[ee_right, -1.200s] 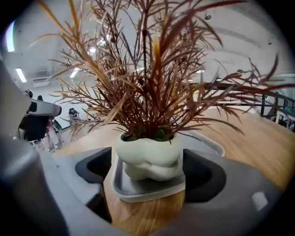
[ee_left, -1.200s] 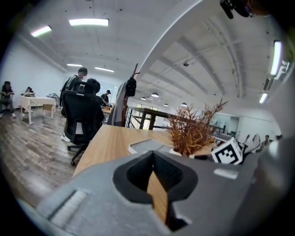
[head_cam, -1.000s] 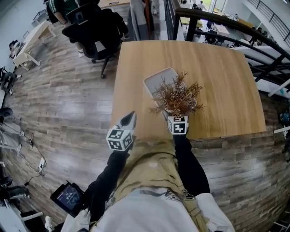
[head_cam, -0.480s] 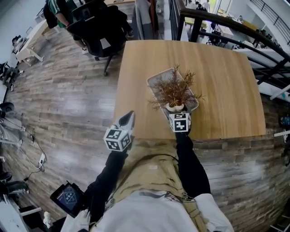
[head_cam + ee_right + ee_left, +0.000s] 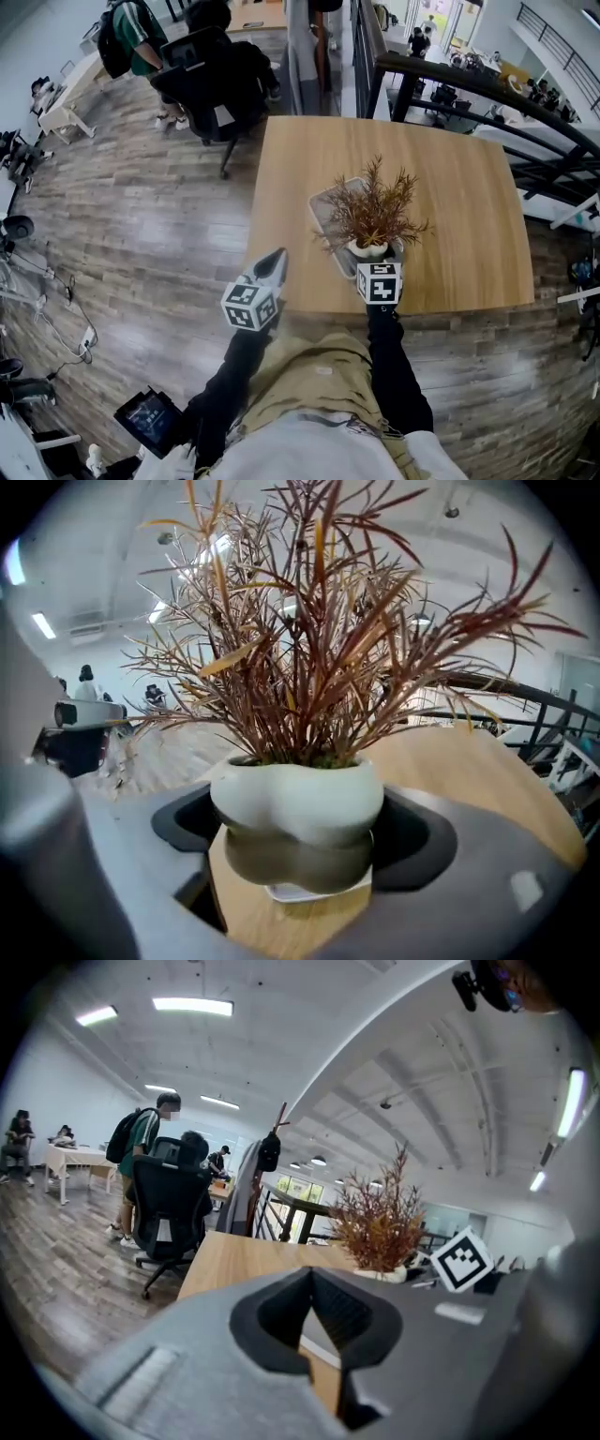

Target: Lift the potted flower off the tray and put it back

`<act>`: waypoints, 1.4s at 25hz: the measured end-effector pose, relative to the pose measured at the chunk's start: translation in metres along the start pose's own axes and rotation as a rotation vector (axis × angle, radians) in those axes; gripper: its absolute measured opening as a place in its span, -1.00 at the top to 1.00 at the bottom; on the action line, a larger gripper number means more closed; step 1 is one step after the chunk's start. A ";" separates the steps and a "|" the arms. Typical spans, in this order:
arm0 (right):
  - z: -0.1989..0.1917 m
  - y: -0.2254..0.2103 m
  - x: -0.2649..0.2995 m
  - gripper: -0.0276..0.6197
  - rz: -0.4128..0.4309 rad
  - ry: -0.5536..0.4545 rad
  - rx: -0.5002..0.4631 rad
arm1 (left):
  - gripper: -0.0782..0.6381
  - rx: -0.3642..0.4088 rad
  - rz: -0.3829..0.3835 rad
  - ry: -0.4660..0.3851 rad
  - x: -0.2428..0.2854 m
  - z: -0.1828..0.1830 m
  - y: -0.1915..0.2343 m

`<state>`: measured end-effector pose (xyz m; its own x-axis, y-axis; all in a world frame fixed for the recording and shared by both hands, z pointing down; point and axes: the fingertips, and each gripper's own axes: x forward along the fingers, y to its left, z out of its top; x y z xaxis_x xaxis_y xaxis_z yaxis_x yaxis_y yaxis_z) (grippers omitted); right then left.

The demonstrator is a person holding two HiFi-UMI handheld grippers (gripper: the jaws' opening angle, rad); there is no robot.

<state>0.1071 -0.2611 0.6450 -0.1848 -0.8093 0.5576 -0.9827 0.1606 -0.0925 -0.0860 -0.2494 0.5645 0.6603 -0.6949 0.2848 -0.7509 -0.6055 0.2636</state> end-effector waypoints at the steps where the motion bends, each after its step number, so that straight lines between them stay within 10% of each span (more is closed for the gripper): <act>1: 0.011 -0.001 -0.011 -0.60 -0.003 -0.010 0.005 | 0.78 -0.004 -0.003 -0.005 0.000 0.010 -0.004; 16: 0.175 0.015 -0.117 -0.60 0.013 -0.253 -0.003 | 0.79 0.032 0.015 -0.111 -0.008 0.140 -0.026; 35: 0.206 0.028 -0.134 -0.60 0.020 -0.340 -0.038 | 0.79 0.115 0.016 -0.195 -0.013 0.178 -0.034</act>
<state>0.1011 -0.2646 0.3978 -0.2045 -0.9467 0.2487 -0.9788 0.1940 -0.0663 -0.0705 -0.2889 0.3882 0.6423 -0.7597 0.1012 -0.7647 -0.6264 0.1510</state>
